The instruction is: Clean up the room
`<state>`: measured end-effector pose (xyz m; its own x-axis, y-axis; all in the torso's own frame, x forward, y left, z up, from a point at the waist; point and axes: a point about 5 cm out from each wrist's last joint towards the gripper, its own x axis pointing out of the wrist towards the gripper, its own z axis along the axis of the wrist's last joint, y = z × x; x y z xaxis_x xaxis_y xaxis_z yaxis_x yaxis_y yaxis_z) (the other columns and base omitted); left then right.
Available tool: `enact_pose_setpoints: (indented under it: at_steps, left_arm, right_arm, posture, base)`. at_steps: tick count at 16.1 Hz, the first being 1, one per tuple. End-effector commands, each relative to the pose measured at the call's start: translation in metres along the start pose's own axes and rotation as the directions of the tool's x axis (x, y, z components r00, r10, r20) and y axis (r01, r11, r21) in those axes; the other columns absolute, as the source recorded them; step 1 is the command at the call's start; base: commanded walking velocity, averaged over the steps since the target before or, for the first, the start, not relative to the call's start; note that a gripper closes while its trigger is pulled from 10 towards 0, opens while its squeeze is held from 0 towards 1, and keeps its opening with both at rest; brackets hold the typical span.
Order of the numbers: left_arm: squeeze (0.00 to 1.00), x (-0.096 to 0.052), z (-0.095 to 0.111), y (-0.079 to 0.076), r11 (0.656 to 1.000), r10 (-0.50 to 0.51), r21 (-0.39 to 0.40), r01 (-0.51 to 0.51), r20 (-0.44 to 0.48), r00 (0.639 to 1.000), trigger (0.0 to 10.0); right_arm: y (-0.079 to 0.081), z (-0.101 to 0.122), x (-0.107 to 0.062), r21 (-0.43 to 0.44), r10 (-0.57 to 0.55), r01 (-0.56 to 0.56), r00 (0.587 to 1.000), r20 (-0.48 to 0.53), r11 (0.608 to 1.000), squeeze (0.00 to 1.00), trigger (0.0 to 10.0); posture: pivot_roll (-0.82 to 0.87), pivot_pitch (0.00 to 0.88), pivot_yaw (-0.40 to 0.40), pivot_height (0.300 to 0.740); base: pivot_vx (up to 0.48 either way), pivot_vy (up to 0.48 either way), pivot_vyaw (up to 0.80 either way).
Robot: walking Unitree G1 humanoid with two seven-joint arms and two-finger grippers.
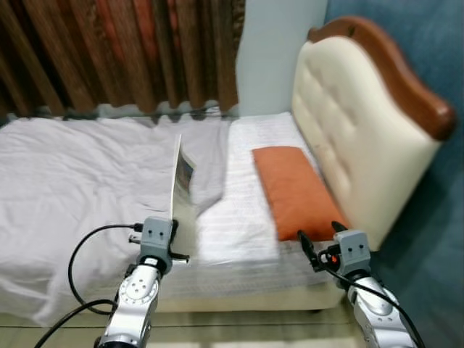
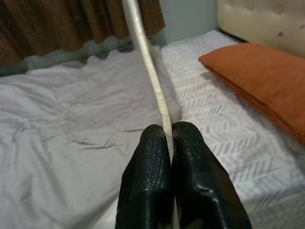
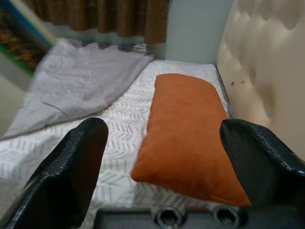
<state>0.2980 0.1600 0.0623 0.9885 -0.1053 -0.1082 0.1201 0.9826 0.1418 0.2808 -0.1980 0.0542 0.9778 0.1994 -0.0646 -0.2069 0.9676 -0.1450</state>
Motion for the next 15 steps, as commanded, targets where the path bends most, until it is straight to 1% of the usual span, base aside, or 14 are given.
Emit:
enact_pose_setpoints:
  at_steps: [1,2,3,5,6,7,10,15]
  left_arm:
    - [0.0,0.005,0.012,0.008,1.0,0.014,0.019,-0.015,0.054,0.998,10.0]
    - [0.0,0.006,0.013,0.006,1.0,0.007,0.019,-0.008,0.058,0.998,10.0]
    - [0.0,0.006,0.013,0.005,1.0,0.004,0.018,-0.005,0.06,0.998,10.0]
    - [0.0,0.009,0.014,0.0,0.999,-0.009,0.039,0.007,0.057,0.998,10.0]
    - [0.0,0.011,0.019,-0.003,1.0,-0.015,0.027,0.013,0.081,0.997,10.0]
    - [0.0,0.014,0.023,-0.006,1.0,-0.027,0.015,0.025,0.089,0.996,10.0]
    - [0.0,0.021,0.029,-0.009,0.999,-0.022,-0.032,0.025,0.09,0.996,10.0]
    - [0.0,0.025,0.03,-0.009,0.999,-0.03,-0.032,0.032,0.088,0.996,10.0]
  right_arm:
    - [0.006,0.002,0.003,0.016,0.018,-0.018,1.0,0.012,1.0,0.0,10.0]
    - [0.006,0.002,0.003,0.015,0.017,-0.017,1.0,0.014,1.0,0.0,10.0]
    - [0.005,0.002,0.002,0.015,0.016,-0.016,1.0,0.015,1.0,0.0,10.0]
    - [0.005,0.001,0.002,0.015,0.014,-0.014,1.0,0.012,1.0,0.0,10.0]
    - [0.005,0.001,0.001,0.014,0.016,-0.016,1.0,0.01,1.0,0.0,10.0]
    - [0.006,0.001,0.001,0.014,0.017,-0.017,1.0,0.009,1.0,0.0,10.0]
    - [0.007,0.002,0.002,0.014,0.023,-0.023,1.0,0.011,1.0,0.0,10.0]
    - [0.008,0.001,0.002,0.011,0.026,-0.026,1.0,0.006,1.0,0.0,10.0]
  posture:
    - [-0.01,0.0,0.03,0.74]
    - [-0.02,0.0,0.033,0.74]
    - [-0.02,0.0,0.034,0.74]
    - [-0.02,0.0,0.032,0.74]
    - [-0.03,0.0,0.032,0.74]
    - [-0.03,0.0,0.031,0.74]
    - [-0.03,0.0,0.03,0.74]
    - [-0.04,0.0,0.036,0.74]
  base:
    - [0.266,-0.398,0.0]
    - [0.285,-0.382,0.0]
    - [0.3,0.0,0.0]
    - [0.0,0.0,0.0]
    - [0.0,0.0,0.0]
    - [0.431,0.0,0.0]
    - [0.431,0.0,0.0]
    - [0.431,0.0,0.0]
